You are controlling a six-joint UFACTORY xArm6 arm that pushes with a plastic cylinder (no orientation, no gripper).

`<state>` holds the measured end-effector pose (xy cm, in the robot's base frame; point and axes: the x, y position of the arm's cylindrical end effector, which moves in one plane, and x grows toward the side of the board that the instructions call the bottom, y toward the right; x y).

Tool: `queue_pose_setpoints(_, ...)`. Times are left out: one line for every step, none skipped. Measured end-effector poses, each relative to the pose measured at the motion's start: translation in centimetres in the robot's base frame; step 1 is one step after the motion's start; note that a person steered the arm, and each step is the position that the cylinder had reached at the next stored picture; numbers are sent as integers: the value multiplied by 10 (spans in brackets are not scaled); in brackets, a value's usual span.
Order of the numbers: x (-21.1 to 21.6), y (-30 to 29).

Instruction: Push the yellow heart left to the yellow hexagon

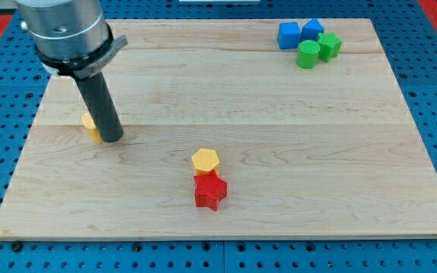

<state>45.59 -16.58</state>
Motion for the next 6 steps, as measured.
queue_pose_setpoints(-49, -1)
queue_pose_setpoints(-62, -39)
queue_pose_setpoints(-36, -44)
queue_pose_setpoints(7, 30)
queue_pose_setpoints(38, 64)
queue_pose_setpoints(37, 29)
